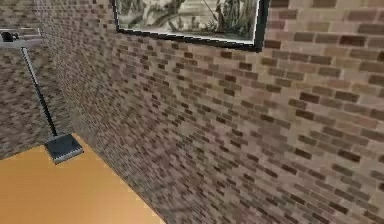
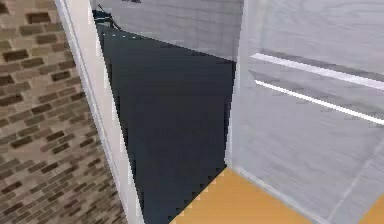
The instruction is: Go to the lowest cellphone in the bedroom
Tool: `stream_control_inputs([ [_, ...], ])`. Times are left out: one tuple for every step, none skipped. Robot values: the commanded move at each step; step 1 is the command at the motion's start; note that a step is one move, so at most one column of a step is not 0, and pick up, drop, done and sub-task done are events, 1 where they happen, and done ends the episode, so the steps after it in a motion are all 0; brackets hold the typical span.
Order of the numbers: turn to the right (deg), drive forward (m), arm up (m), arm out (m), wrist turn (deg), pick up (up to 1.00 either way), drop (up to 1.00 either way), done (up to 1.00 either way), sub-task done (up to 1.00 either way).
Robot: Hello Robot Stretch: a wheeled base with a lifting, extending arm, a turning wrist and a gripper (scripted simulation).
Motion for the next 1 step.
stream_control_inputs([
  [45.0,0.0,0.0,0.0,0.0,0.0,0.0,0.0,0.0],
])
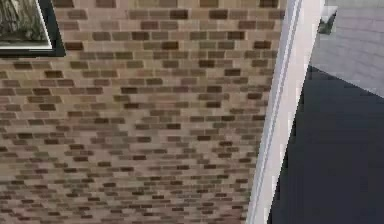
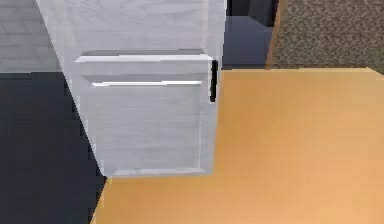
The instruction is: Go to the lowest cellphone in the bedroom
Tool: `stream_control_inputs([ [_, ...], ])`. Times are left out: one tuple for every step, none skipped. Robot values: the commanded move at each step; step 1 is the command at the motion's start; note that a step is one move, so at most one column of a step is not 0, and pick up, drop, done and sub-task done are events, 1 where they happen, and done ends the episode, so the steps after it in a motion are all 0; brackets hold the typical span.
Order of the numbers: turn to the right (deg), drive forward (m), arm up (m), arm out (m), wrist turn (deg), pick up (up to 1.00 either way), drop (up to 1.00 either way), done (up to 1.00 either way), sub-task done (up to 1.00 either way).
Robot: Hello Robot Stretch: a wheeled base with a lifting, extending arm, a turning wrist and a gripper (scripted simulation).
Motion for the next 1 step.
stream_control_inputs([
  [45.0,0.0,0.0,0.0,0.0,0.0,0.0,0.0,0.0],
])
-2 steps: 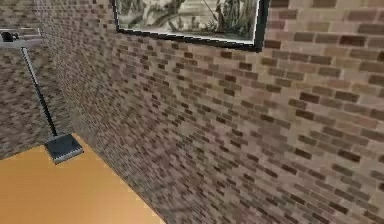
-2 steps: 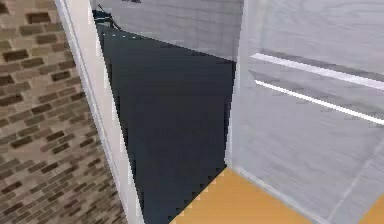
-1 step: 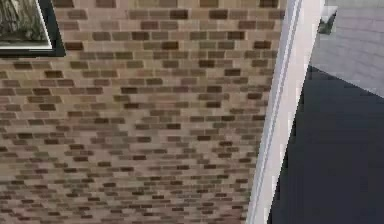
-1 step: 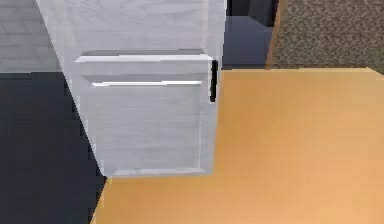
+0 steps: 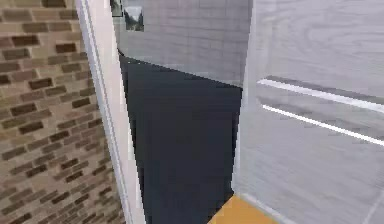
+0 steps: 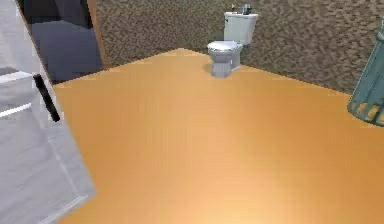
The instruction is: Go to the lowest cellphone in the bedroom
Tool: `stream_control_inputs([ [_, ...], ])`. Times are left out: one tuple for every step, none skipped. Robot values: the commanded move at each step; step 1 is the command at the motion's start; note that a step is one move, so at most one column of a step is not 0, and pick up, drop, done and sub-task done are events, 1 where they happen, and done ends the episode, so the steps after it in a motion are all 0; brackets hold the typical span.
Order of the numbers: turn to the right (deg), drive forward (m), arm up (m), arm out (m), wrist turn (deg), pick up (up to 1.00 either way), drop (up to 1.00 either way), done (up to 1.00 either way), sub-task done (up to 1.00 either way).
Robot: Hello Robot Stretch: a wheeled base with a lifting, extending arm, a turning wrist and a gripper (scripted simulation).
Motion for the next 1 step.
stream_control_inputs([
  [42.0,0.0,0.0,0.0,0.0,0.0,0.0,0.0,0.0],
])
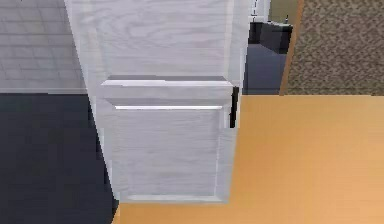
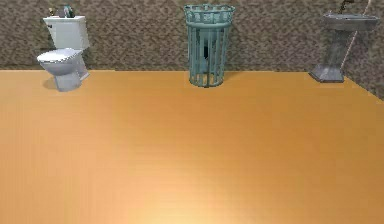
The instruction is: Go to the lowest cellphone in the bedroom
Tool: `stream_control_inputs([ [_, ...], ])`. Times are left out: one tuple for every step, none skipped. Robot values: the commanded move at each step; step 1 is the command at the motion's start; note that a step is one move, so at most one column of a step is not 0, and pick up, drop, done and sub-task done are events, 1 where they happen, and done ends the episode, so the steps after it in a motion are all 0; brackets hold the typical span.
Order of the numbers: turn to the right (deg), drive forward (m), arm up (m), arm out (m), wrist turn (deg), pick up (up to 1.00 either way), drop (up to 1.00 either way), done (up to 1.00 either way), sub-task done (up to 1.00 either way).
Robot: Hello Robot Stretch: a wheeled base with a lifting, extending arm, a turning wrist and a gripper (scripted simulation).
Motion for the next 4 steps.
stream_control_inputs([
  [0.0,0.3,0.0,0.0,0.0,0.0,0.0,0.0,0.0],
  [-42.0,0.0,0.0,0.0,0.0,0.0,0.0,0.0,0.0],
  [0.0,0.4,0.0,0.0,0.0,0.0,0.0,0.0,0.0],
  [-42.0,0.0,0.0,0.0,0.0,0.0,0.0,0.0,0.0],
])
